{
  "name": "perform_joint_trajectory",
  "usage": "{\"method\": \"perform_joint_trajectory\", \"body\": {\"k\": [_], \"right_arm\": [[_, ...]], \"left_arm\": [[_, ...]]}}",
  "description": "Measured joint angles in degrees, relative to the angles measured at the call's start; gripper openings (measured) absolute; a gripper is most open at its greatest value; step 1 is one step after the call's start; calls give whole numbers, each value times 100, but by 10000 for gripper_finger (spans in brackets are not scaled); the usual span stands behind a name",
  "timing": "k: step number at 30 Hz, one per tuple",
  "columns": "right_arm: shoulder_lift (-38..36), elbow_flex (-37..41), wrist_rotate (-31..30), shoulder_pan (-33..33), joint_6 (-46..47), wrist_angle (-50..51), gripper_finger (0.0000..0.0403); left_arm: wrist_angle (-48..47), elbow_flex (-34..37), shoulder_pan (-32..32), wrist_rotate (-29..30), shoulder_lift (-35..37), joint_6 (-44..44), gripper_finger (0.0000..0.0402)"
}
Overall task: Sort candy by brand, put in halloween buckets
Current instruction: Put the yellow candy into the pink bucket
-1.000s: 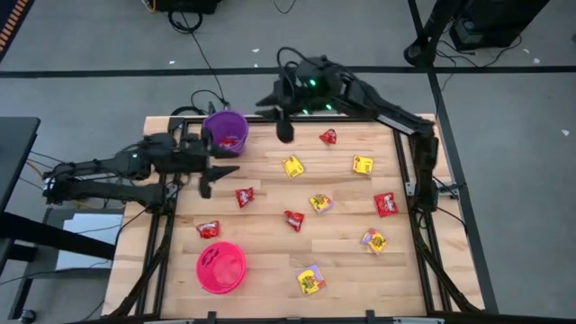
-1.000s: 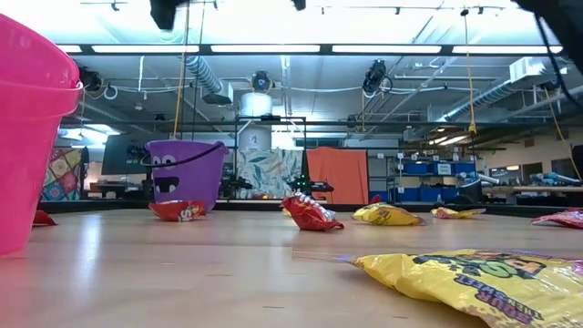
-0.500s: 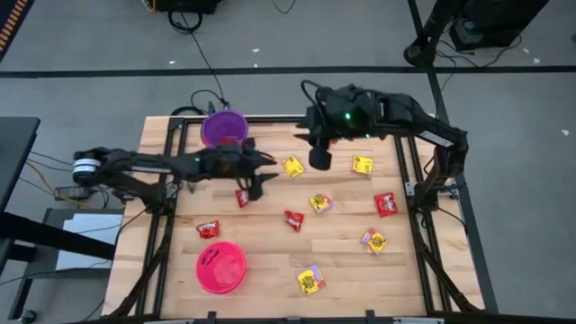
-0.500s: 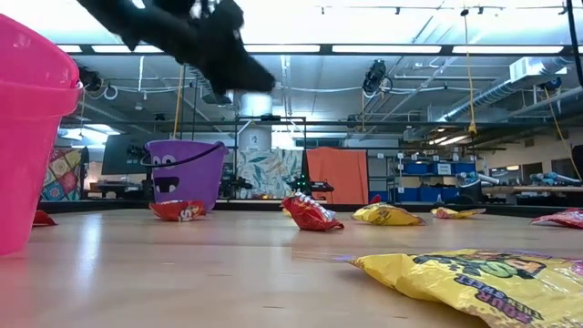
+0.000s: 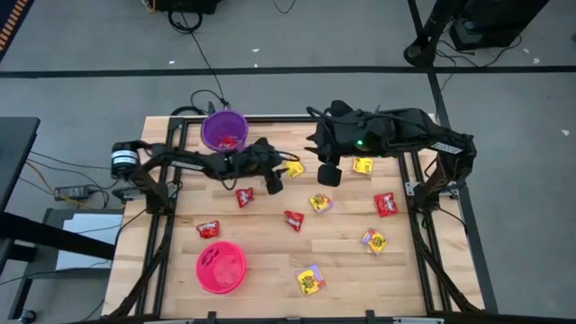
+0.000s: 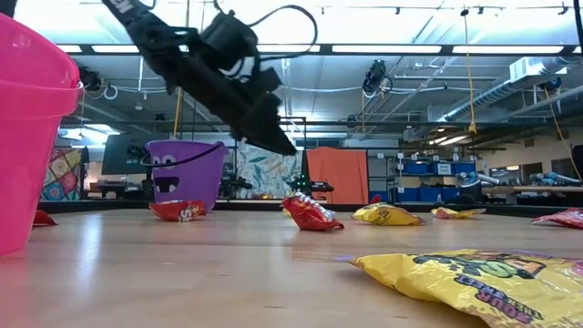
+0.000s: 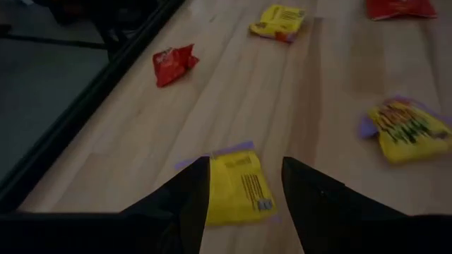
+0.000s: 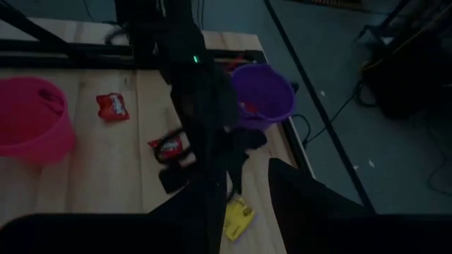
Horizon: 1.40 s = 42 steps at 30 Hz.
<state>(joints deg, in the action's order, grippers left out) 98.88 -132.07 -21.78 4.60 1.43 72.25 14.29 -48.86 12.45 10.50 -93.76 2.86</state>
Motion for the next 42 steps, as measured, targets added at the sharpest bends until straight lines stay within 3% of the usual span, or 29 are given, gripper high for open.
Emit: {"method": "perform_joint_trajectory", "body": {"k": [10, 21, 33, 42], "right_arm": [[-341, 0, -320, 394, 144, 51, 118], [-519, -2, -583, 710, 164, 83, 118], [-517, -2, -583, 741, 177, 70, 118], [-515, -2, -669, 741, 162, 61, 118]], "left_arm": [[-1690, -1387, 186, 139, -1006, -47, 183], [-1897, -1477, 613, 349, -1471, -26, 184], [-1782, -1486, 944, -1027, -1494, -350, 184], [-1677, -1484, 1008, -1123, -1499, -488, 184]]}}
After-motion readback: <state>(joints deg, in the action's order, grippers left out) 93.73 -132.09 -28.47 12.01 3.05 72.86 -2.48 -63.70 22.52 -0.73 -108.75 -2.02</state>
